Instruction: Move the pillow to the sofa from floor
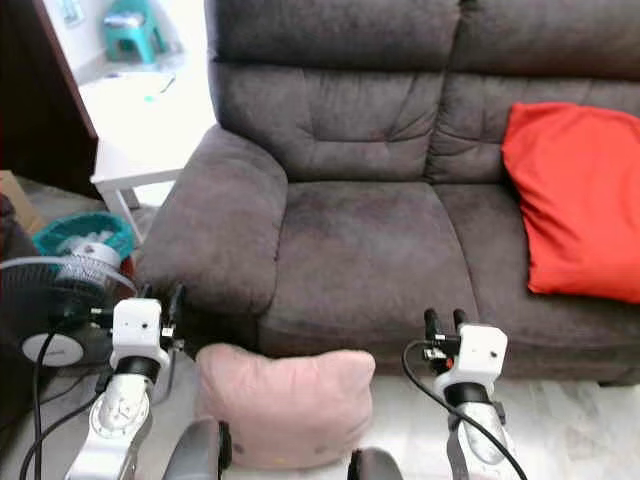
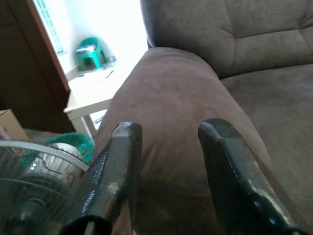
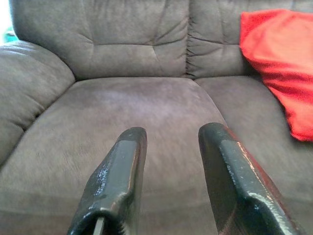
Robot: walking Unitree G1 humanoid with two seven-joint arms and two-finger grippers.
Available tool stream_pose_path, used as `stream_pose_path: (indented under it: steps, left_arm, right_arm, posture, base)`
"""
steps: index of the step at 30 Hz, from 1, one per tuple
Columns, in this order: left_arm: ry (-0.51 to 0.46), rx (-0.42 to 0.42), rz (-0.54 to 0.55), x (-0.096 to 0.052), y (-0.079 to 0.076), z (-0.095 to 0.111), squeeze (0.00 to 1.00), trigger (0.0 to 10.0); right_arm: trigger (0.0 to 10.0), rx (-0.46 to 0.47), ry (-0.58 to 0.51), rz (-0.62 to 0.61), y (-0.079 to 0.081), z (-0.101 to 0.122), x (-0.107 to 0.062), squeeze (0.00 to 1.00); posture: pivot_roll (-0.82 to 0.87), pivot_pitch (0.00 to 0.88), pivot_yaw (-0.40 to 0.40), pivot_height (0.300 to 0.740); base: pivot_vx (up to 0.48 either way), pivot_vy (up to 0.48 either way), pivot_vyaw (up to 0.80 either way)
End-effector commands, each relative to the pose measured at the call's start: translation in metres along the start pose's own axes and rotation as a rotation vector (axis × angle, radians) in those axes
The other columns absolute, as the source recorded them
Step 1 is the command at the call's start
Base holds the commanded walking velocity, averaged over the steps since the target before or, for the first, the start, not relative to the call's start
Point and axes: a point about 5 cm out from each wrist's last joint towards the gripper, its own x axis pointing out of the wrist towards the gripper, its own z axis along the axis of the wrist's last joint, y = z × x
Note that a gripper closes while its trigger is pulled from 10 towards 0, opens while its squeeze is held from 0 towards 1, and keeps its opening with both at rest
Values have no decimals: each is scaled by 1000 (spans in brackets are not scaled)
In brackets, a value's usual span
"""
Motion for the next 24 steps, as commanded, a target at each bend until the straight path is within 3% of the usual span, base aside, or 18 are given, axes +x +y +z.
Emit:
stream_pose_path:
  steps: [1, 24]
  left_arm:
    - [0, -11, 11, 0, 1, 1, 0, 10000]
    - [13, -12, 17, 2, 0, 0, 0, 10000]
  right_arm:
    - [10000, -7, 0, 3, 0, 1, 1, 0]
    - [10000, -16, 32, 15, 3, -3, 1, 0]
  posture:
    - [-3, 25, -29, 559]
    - [-2, 28, -27, 559]
  base:
    - [0, 0, 0]
    - [0, 0, 0]
